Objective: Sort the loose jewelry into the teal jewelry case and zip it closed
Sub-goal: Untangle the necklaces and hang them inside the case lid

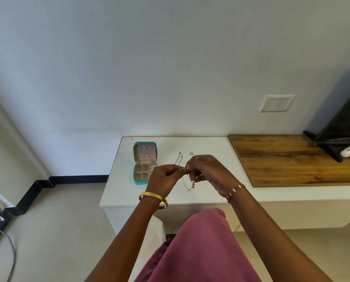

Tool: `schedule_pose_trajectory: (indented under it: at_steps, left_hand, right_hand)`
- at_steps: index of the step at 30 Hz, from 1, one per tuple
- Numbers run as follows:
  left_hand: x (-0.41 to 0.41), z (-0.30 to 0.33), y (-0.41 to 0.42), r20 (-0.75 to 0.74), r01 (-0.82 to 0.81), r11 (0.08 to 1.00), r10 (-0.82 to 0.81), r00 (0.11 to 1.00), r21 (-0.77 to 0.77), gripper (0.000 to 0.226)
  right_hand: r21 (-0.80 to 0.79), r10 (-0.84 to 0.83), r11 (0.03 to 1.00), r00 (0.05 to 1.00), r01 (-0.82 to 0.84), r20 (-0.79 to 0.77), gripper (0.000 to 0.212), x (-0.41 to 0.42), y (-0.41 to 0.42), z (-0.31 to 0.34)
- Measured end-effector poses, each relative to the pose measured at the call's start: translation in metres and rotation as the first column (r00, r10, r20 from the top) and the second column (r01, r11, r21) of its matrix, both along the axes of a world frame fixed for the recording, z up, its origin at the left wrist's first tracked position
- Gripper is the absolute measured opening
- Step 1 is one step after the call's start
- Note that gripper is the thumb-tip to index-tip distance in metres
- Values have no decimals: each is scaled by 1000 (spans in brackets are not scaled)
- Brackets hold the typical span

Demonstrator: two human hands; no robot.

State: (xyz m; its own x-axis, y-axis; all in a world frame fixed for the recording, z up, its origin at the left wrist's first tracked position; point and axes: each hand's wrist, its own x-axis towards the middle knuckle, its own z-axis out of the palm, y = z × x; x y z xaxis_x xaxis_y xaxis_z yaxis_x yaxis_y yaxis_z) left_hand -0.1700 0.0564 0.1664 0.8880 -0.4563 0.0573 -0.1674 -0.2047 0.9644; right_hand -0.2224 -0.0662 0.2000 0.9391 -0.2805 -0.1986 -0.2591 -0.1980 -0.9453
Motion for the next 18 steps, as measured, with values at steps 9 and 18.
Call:
schedule_pose_trajectory:
  at_steps: [9,18]
  left_hand:
    - [3,4,2,-344,-56,960,-43,938,-275,37]
    - [-6,19,2,-537,-200,867,-90,839,-457,30]
  right_hand:
    - [94,28,995,999,-26,-16,23,-4,1,-6]
    - [163,50,985,999,-51,5,34,-8,6,-14]
